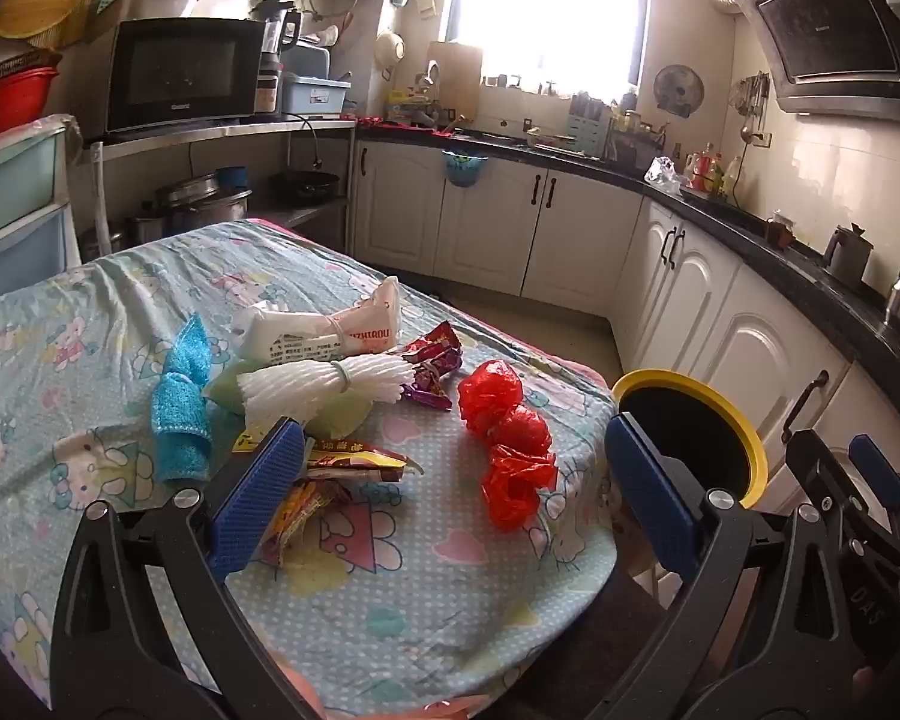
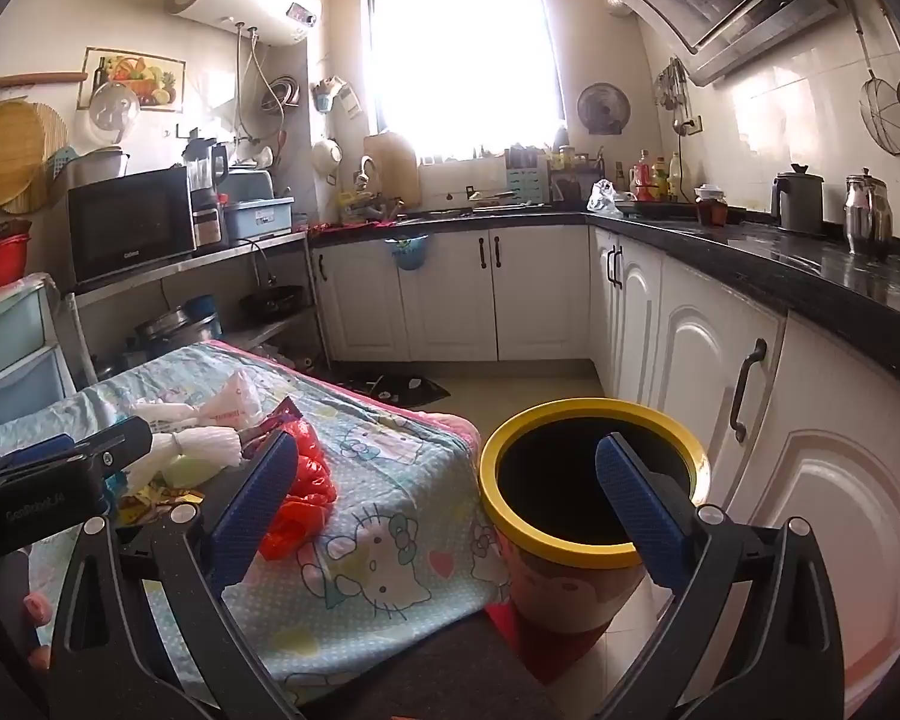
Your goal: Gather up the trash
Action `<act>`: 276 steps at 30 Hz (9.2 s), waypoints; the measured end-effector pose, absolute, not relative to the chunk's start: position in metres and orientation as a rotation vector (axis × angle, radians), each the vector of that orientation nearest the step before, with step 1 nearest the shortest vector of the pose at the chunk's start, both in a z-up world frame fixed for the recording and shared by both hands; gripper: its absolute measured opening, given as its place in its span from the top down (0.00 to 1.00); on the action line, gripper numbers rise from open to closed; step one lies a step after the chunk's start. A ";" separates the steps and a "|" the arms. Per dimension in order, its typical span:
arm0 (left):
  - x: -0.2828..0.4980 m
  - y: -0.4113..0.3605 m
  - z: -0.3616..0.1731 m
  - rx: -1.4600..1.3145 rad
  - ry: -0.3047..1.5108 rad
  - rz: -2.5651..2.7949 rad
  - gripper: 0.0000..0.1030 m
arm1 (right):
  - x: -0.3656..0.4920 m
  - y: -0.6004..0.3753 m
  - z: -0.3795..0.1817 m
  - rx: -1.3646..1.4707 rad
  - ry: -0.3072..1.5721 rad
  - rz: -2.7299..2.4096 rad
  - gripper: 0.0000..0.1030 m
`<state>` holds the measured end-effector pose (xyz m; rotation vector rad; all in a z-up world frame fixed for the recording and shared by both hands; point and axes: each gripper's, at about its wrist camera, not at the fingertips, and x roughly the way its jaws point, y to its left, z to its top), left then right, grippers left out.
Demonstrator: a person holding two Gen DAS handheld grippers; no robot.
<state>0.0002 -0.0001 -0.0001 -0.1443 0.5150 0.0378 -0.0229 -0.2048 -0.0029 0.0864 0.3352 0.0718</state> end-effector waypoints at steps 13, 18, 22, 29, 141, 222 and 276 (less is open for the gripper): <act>0.001 0.000 0.000 -0.146 0.509 0.041 0.10 | -0.023 -0.203 -0.002 0.084 0.343 0.073 0.06; 0.000 0.004 0.003 -0.146 0.505 0.040 0.10 | -0.024 -0.204 0.000 0.085 0.346 0.072 0.06; 0.000 0.003 0.003 -0.148 0.506 0.040 0.10 | -0.021 -0.199 -0.001 0.086 0.346 0.071 0.06; 0.000 0.004 0.003 -0.149 0.507 0.040 0.10 | -0.021 -0.202 -0.001 0.087 0.350 0.071 0.06; 0.045 0.194 -0.018 -0.444 0.668 0.233 0.82 | 0.134 -0.142 -0.055 0.082 0.861 0.481 0.67; 0.173 -0.069 -0.011 -0.156 0.675 -0.211 0.10 | 0.149 -0.330 -0.030 0.257 0.646 0.050 0.20; 0.138 0.179 -0.048 -0.472 0.733 0.110 0.10 | 0.134 -0.047 -0.057 -0.178 0.859 0.807 0.19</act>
